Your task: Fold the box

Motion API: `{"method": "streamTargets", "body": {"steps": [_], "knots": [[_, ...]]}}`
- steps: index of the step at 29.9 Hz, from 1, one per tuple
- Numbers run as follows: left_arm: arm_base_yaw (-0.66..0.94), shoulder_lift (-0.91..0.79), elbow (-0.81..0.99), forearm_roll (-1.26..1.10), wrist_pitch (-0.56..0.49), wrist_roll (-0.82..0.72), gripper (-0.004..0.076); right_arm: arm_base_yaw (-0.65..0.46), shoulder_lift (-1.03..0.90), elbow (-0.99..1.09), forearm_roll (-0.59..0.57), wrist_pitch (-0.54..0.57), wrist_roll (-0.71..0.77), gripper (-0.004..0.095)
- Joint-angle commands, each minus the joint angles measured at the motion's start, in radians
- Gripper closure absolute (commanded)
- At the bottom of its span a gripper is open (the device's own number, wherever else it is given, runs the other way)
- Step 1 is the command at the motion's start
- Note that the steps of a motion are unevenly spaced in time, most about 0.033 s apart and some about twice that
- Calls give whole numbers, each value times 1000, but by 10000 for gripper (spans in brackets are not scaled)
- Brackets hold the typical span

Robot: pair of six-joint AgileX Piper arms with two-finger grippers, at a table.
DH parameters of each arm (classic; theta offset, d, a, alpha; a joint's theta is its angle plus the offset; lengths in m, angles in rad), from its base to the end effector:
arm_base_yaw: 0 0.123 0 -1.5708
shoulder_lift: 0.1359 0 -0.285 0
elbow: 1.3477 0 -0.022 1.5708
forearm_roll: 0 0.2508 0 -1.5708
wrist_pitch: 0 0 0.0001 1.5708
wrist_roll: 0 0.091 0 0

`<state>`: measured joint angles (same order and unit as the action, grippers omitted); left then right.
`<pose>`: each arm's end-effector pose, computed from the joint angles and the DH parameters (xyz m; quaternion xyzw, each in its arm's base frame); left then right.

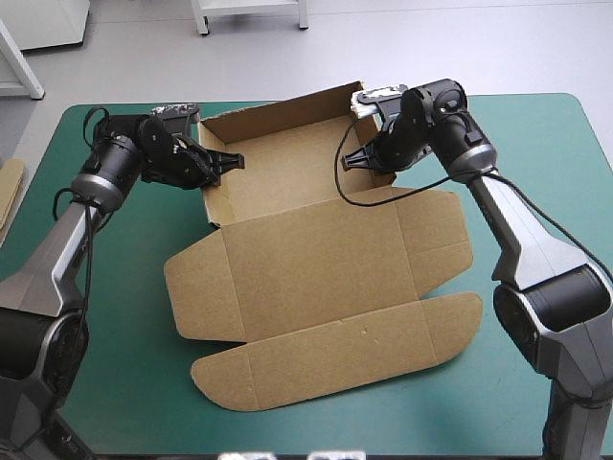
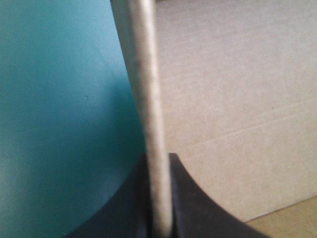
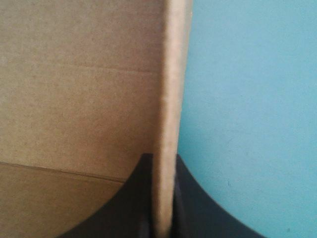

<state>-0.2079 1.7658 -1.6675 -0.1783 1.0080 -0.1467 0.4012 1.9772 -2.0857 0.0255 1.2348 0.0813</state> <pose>0.3800 -0.0941 0.3354 0.0041 0.9587 -0.1319 0.2520 0.3995 0.1718 0.3590 -0.1528 0.9526 0.0751 0.2521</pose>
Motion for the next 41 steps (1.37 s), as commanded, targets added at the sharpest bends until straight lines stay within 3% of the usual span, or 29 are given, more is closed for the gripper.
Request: {"method": "streamTargets", "body": {"steps": [1, 7, 20, 41], "knots": [[-21, -38, -37, 8, -38, 17, 733, -4, -59, -29, -26, 12, -13, 907], [-81, 18, -134, 136, 10, -26, 733, -4, -59, -20, -14, 12, -3, 907], [-117, 224, -463, 168, 202, -3, 733, -4, -59, 62, -20, 12, 11, 907], [-136, 322, -474, 189, 251, 32, 732, -4, 21, 83, 12, 12, 3, 907]]}}
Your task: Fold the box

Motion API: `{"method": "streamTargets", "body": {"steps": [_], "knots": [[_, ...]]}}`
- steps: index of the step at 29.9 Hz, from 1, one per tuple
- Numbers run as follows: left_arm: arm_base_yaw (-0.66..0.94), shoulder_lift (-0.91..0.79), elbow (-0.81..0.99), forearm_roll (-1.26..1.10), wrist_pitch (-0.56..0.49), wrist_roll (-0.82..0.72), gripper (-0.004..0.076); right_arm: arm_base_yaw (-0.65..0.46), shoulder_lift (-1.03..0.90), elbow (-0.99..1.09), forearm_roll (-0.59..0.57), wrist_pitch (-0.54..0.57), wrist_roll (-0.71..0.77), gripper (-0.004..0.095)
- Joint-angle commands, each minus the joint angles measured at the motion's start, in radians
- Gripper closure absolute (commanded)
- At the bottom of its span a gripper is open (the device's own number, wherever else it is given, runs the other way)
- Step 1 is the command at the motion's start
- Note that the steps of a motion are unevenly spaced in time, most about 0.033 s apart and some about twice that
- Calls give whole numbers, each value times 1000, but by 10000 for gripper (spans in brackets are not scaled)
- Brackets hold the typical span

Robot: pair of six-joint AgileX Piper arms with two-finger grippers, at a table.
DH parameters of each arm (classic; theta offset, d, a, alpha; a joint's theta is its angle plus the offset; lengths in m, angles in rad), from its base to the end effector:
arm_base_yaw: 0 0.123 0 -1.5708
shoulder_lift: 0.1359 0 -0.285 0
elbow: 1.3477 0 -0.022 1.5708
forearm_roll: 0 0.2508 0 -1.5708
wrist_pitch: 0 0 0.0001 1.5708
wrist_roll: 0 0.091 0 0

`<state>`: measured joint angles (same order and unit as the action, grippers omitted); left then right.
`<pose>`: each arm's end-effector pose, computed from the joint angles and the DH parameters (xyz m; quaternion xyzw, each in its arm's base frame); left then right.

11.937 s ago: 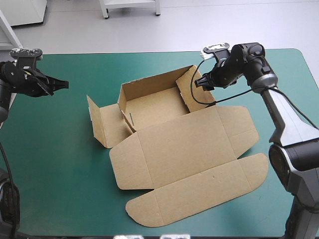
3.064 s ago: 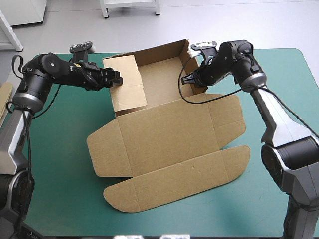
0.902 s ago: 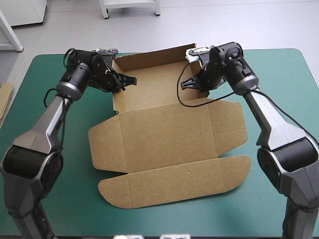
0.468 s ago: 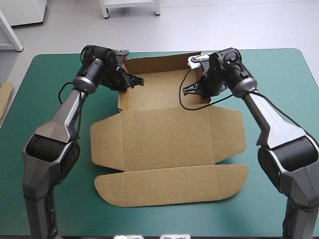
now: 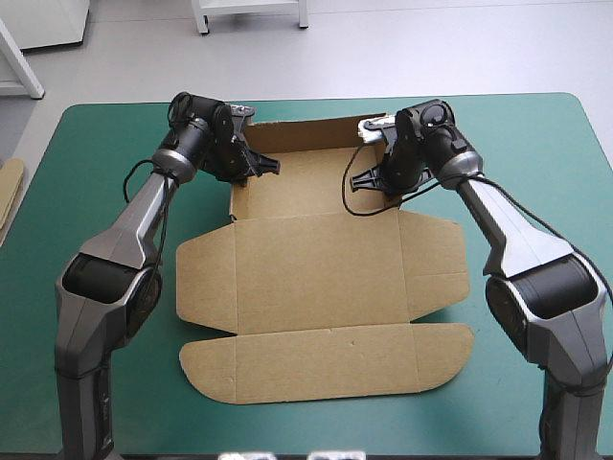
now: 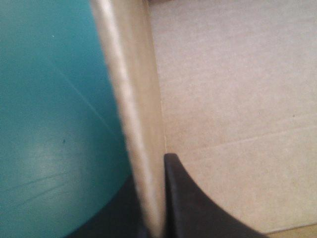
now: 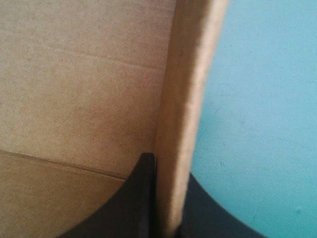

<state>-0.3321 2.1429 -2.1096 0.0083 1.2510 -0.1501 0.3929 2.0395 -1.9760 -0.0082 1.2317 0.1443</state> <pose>0.4424 -0.1518 0.2902 0.0898 0.9785 -0.0404 0.1814 0.4108 0.1695 0.3003 -0.1226 0.9759 0.0440 0.1750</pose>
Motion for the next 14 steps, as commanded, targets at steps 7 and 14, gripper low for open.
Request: {"method": "streamTargets", "body": {"steps": [7, 14], "knots": [[-12, -33, -32, 10, 6, 35, 732, 5, 3, -27, 46, 15, -63, 907], [-12, -25, -32, 10, 5, 35, 732, 5, 10, -29, 46, 3, -67, 908]]}}
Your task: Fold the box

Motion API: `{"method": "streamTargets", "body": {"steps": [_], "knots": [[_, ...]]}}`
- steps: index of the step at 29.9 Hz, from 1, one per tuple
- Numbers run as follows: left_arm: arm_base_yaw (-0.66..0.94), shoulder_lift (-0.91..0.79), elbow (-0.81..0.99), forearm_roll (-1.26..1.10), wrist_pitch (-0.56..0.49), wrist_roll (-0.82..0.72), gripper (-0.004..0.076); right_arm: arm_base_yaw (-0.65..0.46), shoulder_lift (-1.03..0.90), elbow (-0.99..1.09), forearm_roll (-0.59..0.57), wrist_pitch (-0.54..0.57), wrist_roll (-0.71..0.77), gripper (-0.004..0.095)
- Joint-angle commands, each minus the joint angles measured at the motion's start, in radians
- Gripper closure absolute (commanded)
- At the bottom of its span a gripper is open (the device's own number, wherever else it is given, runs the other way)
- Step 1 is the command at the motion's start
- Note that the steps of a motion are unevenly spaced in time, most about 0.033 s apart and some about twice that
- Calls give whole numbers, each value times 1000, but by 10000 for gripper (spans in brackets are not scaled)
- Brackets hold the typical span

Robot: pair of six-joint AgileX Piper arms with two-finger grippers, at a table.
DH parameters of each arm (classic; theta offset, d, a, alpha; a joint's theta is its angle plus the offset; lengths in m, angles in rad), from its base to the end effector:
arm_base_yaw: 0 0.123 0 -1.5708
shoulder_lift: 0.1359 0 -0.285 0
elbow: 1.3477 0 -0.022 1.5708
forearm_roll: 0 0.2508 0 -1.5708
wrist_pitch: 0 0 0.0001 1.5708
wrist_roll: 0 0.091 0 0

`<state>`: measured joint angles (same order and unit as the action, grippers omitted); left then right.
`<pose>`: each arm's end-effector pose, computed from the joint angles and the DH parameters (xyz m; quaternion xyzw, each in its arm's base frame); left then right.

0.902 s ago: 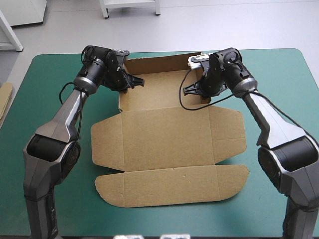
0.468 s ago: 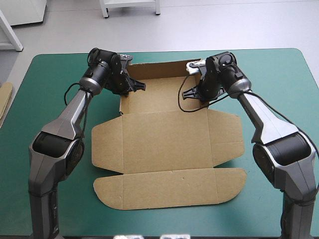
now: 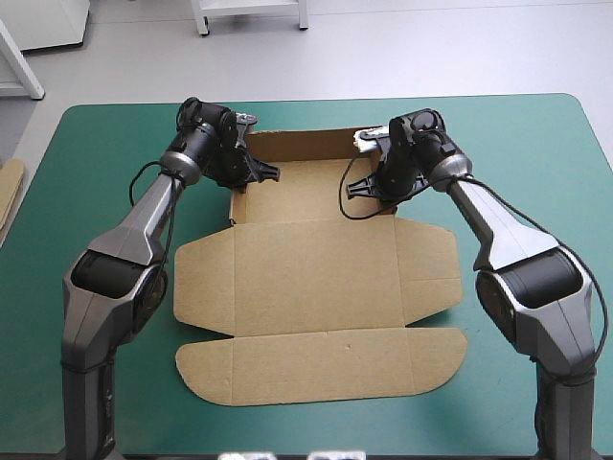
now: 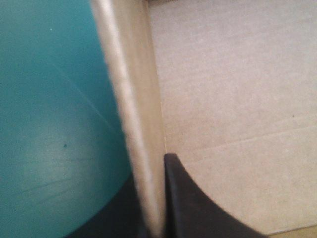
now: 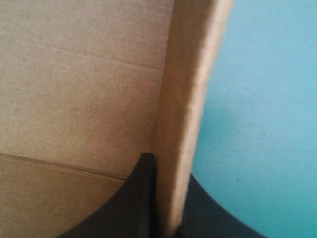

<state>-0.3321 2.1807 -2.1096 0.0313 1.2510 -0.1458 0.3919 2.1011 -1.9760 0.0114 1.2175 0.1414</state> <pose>0.4487 -0.1519 0.2725 0.0941 0.9813 -0.0245 0.1660 0.4208 0.1750 0.2730 -0.1223 0.9800 0.0468 0.1500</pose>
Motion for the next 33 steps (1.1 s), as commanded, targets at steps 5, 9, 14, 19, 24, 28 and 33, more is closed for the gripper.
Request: {"method": "streamTargets", "body": {"steps": [5, 9, 14, 19, 24, 28, 33], "knots": [[-12, -47, -32, -18, 25, 31, 732, 6, -52, -29, 26, 17, -64, 908], [-12, -47, -32, -20, 21, 31, 732, 6, -52, -29, 28, 17, -64, 908], [-12, -47, -32, -20, 13, 34, 731, 6, -52, -31, 44, -7, -75, 907], [-12, -47, -32, -17, -5, 51, 691, 6, -54, -43, 44, -32, -106, 861], [-12, -50, -32, -17, -30, 54, 529, 6, -54, -58, 30, -48, -115, 676], [-12, -50, -32, -17, -41, 54, 379, 6, -54, -60, 21, -55, -101, 498], [-12, -50, -32, -24, -67, 54, 265, 6, -54, -60, -1, -73, -79, 416]]}}
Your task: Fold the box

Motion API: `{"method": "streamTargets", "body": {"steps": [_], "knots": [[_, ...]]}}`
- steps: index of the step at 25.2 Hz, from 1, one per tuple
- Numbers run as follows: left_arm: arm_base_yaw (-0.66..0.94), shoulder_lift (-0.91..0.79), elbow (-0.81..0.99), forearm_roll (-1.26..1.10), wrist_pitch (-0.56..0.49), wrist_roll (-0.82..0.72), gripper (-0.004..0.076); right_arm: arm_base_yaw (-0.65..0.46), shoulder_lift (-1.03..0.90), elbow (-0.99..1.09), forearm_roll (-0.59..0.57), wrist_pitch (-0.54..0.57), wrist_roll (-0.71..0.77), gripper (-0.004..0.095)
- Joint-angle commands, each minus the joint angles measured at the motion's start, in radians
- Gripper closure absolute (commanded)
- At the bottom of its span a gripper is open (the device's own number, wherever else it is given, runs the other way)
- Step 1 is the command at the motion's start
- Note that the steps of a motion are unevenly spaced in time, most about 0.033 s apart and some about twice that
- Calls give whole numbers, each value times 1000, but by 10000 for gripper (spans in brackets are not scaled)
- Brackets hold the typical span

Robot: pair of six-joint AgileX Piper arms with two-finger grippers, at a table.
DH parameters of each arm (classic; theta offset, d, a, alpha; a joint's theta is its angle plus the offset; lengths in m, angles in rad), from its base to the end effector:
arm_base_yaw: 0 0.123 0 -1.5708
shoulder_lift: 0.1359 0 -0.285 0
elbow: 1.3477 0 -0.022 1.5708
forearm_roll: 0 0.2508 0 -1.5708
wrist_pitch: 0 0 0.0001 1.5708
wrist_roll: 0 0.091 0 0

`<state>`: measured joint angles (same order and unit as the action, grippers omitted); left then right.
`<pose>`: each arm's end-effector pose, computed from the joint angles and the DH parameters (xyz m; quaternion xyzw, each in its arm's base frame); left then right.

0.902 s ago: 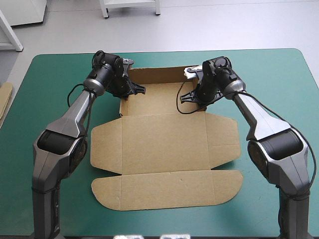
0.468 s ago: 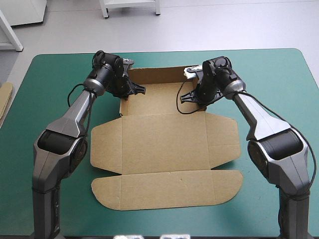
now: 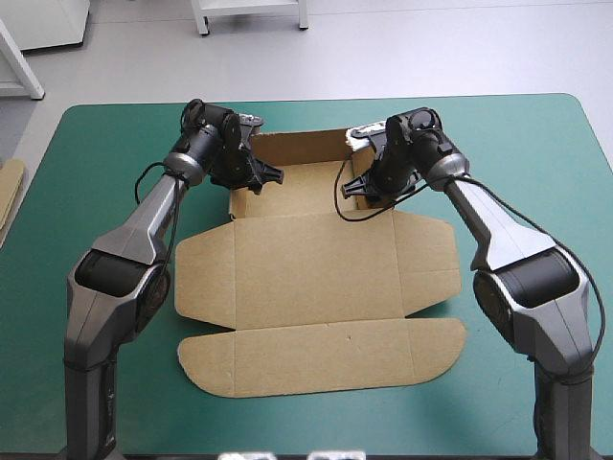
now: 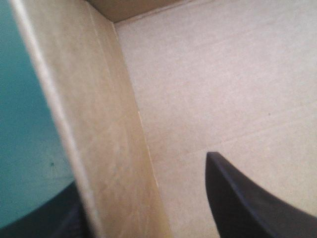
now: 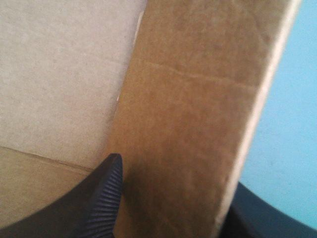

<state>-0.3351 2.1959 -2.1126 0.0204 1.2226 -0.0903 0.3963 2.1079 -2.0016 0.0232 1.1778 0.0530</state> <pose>0.4525 -0.1557 0.2669 0.1219 0.9769 -0.0272 0.1733 0.4254 0.1801 0.2783 -0.1655 0.9685 0.0525 0.1786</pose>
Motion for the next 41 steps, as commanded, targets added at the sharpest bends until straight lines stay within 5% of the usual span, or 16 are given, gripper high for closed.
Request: {"method": "streamTargets", "body": {"steps": [1, 12, 21, 32, 36, 41], "knots": [[-9, -65, -29, -14, -43, -2, 262, 1, -60, -34, -23, -37, 10, 416], [-9, -100, -31, 6, -114, 6, 260, 1, -62, -111, -46, -55, 20, 416], [-9, -219, -29, 6, -144, 76, 260, 1, -75, -294, -63, 69, -15, 417], [-9, -472, -19, -234, -30, 267, 260, 1, -332, -264, -2, 69, -29, 422], [-9, -543, 99, -320, -44, 308, 260, 1, -412, -157, -2, 42, -32, 422], [-9, -719, 428, -368, -247, 345, 262, 1, -543, 62, -2, -67, -33, 422]]}}
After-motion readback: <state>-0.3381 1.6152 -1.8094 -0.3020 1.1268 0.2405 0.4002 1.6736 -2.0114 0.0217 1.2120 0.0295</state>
